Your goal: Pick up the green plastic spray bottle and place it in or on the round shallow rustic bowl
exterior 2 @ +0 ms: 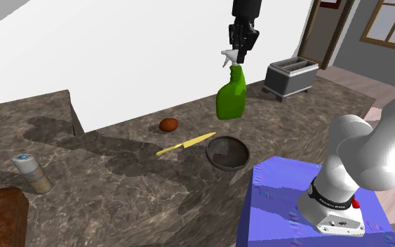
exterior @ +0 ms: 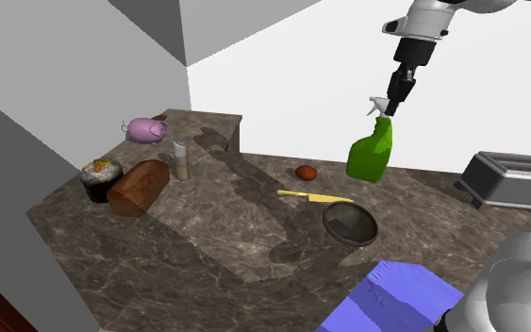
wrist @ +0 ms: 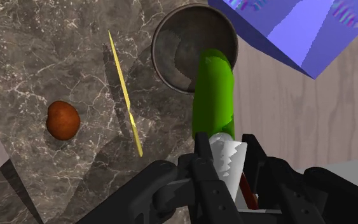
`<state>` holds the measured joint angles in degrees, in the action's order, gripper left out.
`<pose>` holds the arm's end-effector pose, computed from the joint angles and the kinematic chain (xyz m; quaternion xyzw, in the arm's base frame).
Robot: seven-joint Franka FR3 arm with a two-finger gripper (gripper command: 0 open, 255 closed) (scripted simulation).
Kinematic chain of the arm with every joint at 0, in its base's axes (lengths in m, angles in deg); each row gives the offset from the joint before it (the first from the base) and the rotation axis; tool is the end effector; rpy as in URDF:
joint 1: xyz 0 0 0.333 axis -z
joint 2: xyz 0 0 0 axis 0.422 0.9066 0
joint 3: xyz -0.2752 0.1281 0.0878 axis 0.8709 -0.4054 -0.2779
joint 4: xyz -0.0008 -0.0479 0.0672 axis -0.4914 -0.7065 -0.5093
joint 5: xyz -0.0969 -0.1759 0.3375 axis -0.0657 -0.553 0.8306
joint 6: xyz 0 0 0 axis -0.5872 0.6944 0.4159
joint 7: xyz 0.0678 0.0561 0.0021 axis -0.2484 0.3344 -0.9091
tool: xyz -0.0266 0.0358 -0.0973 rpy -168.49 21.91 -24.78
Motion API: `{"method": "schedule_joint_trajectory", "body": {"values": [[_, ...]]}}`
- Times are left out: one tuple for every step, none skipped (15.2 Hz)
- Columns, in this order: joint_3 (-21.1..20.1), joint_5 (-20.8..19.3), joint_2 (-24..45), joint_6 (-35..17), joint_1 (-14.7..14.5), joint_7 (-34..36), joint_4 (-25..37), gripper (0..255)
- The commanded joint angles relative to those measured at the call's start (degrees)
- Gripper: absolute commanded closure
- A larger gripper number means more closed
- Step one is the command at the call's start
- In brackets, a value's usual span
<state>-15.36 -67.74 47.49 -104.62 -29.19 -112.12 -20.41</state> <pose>0.3793 -0.1227 0.6839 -0.9551 -0.2927 -0.0267 0.0367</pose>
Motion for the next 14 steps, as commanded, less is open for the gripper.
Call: {"method": "schedule_joint_trajectory", "body": {"values": [[-0.17, -0.29, -1.33, -0.87, 0.18, 0.14, -2.22, 255], [-0.17, -0.37, -1.64, -1.63, 0.24, 0.15, -3.29, 255], [-0.17, -0.44, -1.94, -2.38, 0.29, 0.15, -4.33, 255], [-0.16, -0.52, -2.23, -3.12, 0.35, 0.16, -5.36, 255], [-0.14, -0.59, -2.51, -3.87, 0.4, 0.16, -6.38, 255], [-0.13, -0.66, -2.78, -4.61, 0.46, 0.16, -7.39, 255], [-0.11, -0.73, -3.03, -5.36, 0.51, 0.15, -8.38, 255], [-0.08, -0.8, -3.27, -6.1, 0.56, 0.15, -9.35, 255], [-0.05, -0.87, -3.5, -6.84, 0.61, 0.14, -10.32, 255], [-0.02, -0.94, -3.71, -7.58, 0.66, 0.13, -11.27, 255], [0.01, -1.01, -3.92, -8.32, 0.71, 0.12, -12.21, 255], [0.05, -1.07, -4.11, -9.06, 0.76, 0.11, -13.14, 255], [0.09, -1.14, -4.29, -9.8, 0.81, 0.09, -14.06, 255], [0.13, -1.2, -4.45, -10.54, 0.86, 0.08, -14.97, 255]]}}
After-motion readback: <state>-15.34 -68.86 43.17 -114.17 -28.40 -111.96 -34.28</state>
